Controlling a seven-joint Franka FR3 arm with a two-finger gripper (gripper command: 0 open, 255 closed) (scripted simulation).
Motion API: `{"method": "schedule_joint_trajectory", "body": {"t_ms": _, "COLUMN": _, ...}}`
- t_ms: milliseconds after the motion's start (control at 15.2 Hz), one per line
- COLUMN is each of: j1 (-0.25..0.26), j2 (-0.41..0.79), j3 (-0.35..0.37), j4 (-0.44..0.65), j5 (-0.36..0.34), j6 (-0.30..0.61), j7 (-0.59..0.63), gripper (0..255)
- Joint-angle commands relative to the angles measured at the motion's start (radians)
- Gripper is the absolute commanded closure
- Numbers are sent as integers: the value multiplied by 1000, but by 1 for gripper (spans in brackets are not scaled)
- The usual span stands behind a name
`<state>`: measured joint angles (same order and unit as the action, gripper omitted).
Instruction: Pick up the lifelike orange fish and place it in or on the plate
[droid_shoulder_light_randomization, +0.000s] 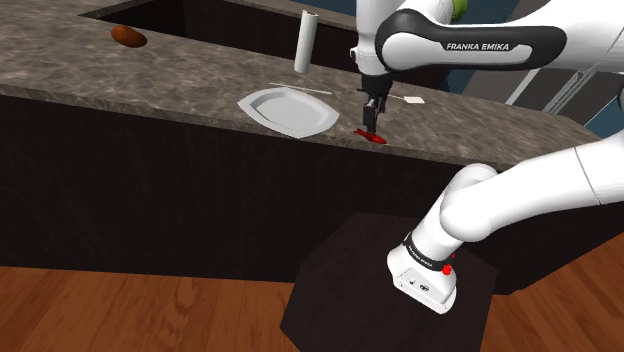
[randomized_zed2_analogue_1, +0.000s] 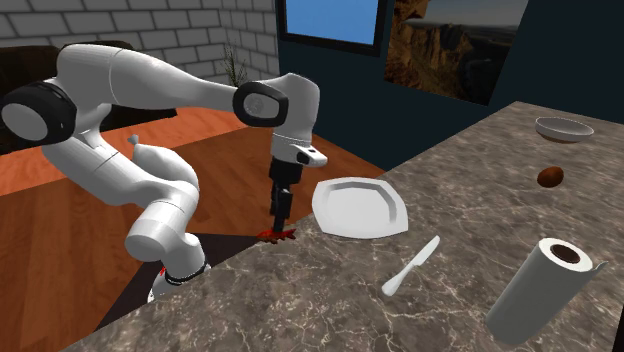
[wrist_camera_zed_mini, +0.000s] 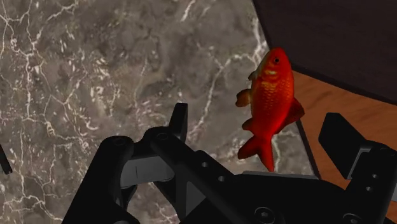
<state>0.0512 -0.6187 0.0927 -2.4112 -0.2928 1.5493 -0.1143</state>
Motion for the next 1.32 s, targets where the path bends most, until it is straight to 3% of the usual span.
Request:
{"method": "schedule_joint_trajectory", "body": {"t_ms": 0, "j1": 0, "j2": 9, "j3": 2, "j4": -21, "j5": -26, "j6": 26, "j7": -9, "gripper": 0}}
{"method": "schedule_joint_trajectory", "body": {"t_ms": 330, "j1": -7, "j2": -7, "j3": -18, "j4": -102, "j5": -42, "j6": 94, "j7": -8, "gripper": 0}}
{"method": "schedule_joint_trajectory", "body": {"t_ms": 858, "j1": -7, "j2": -7, "j3": -18, "j4": -101, "j5": -42, "j6": 94, "j7": -8, "gripper": 0}}
{"method": "schedule_joint_trajectory", "body": {"t_ms": 924, "j1": -7, "j2": -7, "j3": -18, "j4": -101, "j5": -42, "j6": 94, "j7": -8, "gripper": 255}}
{"method": "schedule_joint_trajectory", "body": {"t_ms": 1254, "j1": -7, "j2": -8, "j3": -18, "j4": -100, "j5": -42, "j6": 92, "j7": -8, "gripper": 255}}
